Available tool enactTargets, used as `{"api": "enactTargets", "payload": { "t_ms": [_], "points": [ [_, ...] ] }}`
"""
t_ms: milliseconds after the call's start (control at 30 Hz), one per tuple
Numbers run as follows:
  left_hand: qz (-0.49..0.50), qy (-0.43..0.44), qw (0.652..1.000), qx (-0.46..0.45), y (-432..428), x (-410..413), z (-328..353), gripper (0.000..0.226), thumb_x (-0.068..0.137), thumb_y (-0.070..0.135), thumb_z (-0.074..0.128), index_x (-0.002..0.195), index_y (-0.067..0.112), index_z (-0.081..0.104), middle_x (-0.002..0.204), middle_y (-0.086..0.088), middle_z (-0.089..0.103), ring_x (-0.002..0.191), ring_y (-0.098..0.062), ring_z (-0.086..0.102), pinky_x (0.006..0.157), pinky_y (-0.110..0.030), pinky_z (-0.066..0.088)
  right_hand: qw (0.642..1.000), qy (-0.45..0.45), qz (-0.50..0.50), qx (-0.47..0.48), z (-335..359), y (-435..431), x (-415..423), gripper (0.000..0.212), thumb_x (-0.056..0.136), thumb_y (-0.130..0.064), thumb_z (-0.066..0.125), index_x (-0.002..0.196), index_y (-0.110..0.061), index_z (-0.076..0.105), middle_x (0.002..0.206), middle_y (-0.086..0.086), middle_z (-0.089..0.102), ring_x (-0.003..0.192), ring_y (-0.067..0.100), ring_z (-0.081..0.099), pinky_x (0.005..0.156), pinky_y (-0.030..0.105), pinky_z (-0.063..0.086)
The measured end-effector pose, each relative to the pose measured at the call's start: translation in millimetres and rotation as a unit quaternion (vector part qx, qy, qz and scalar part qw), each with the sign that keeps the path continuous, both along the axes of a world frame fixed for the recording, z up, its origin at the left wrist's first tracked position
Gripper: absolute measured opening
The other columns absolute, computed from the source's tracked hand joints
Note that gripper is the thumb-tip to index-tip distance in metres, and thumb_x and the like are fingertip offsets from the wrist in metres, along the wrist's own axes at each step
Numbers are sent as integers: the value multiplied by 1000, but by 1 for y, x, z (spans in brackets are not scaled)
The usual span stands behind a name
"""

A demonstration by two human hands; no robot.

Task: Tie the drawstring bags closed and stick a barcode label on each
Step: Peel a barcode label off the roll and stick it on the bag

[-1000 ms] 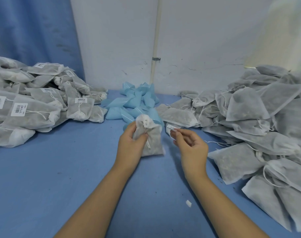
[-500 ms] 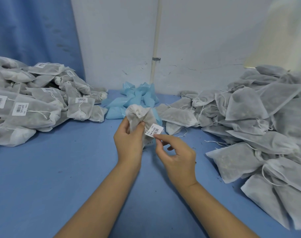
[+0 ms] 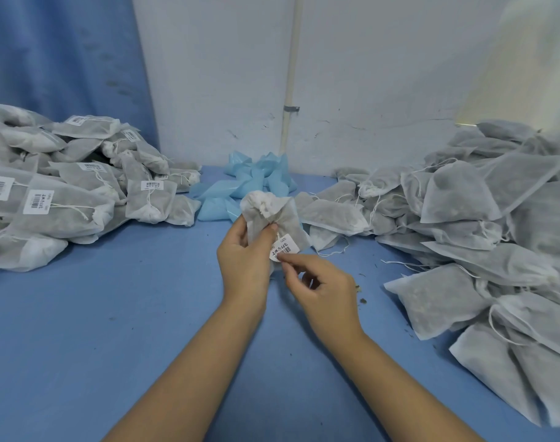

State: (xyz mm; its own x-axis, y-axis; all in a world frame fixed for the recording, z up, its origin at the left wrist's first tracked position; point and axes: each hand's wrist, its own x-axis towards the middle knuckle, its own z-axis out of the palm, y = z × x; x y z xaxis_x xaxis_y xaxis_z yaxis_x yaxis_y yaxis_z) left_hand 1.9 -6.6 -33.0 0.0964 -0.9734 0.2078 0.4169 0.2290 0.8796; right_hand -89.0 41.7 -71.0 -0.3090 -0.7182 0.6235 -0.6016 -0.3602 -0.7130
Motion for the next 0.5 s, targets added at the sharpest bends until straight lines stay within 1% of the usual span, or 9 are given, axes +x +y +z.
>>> {"api": "enactTargets", "payload": {
  "t_ms": [67,133,200,233,300,367,400,433,500],
  "points": [
    [-11,-10,1000,0,-1,1,-1,24,84,0,63,81,23,68,76,3,66,70,-11,60,64,-24,51,1000,19,3,22,0,1,0,31,84,-48,53,91,-28,76,72,-12,66,60,9,53,60,32,47],
    [-28,-24,999,0,-2,2,-2,24,83,-1,63,83,23,69,76,5,68,70,-8,62,64,-23,53,1000,7,-5,18,2,1,0,36,84,-54,48,88,-29,73,72,-9,63,65,11,56,63,34,47],
    [-45,-45,998,-7,-2,3,-3,24,83,-2,64,82,21,69,70,8,68,65,-6,62,59,-21,52,999,-14,-39,-11,3,-1,-2,17,82,-50,58,87,-36,68,83,-17,61,74,8,55,67,23,44],
    [-57,-56,997,-10,-2,3,-3,24,82,-3,64,81,21,69,69,9,68,64,-6,62,57,-20,52,998,-22,-59,-18,3,-2,-4,14,79,-46,65,92,-40,62,89,-20,58,80,6,53,71,18,41],
    [-88,-73,993,-13,-1,4,-3,28,82,-4,63,81,23,70,69,10,70,63,-5,64,57,-19,53,996,-47,-71,-7,3,-4,-8,37,77,-38,75,106,-39,52,104,-23,51,94,2,52,78,10,38],
    [-119,-77,990,-10,-1,4,-2,30,81,-5,63,82,24,70,71,10,71,65,-6,65,57,-19,53,990,-134,-15,41,3,-6,-9,46,78,-27,78,115,-33,50,110,-21,53,97,-6,54,78,6,41],
    [-132,-77,988,-6,-1,4,-2,30,81,-5,64,84,24,70,73,10,71,66,-6,65,58,-18,52,979,-191,28,64,3,-7,-9,44,79,-22,77,115,-29,52,107,-18,60,93,-8,58,75,6,43],
    [-144,-77,986,0,-2,5,-2,28,81,-3,65,87,24,69,74,10,72,68,-6,66,58,-17,52,965,-240,64,81,3,-8,-10,39,80,-19,76,112,-26,57,102,-12,67,90,-4,63,72,8,46],
    [-169,-86,982,10,-3,7,-4,23,82,3,68,93,23,67,76,10,73,69,-5,68,57,-15,50,948,-292,88,92,5,-8,-14,26,81,-19,75,105,-21,65,96,-3,73,89,8,68,70,15,50]
  ]
}}
